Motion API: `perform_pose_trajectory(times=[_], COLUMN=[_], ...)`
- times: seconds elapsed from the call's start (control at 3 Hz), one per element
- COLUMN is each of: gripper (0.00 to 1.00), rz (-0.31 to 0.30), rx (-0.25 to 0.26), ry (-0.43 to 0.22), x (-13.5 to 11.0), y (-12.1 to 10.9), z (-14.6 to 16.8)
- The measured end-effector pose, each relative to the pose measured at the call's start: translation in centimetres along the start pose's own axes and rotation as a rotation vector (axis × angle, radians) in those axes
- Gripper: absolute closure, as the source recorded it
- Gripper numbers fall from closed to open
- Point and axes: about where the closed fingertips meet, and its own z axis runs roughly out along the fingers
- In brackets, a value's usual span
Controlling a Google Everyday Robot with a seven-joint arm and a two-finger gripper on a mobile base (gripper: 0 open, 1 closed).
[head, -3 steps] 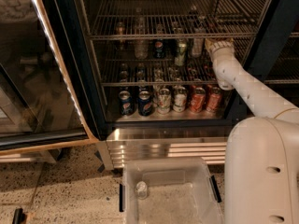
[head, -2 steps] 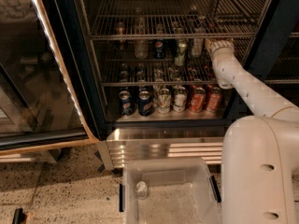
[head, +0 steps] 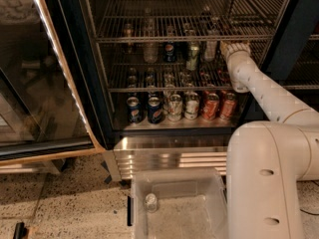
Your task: Pick coke can from middle shelf of fridge
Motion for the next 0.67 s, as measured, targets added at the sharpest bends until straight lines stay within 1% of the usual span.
perform_pose_trajectory(times=[0.67], gripper=[0.40], rz=[-0.003], rx=[0.012], ry=[0.024], x=[0.58], y=[-0.14], z=[1.05])
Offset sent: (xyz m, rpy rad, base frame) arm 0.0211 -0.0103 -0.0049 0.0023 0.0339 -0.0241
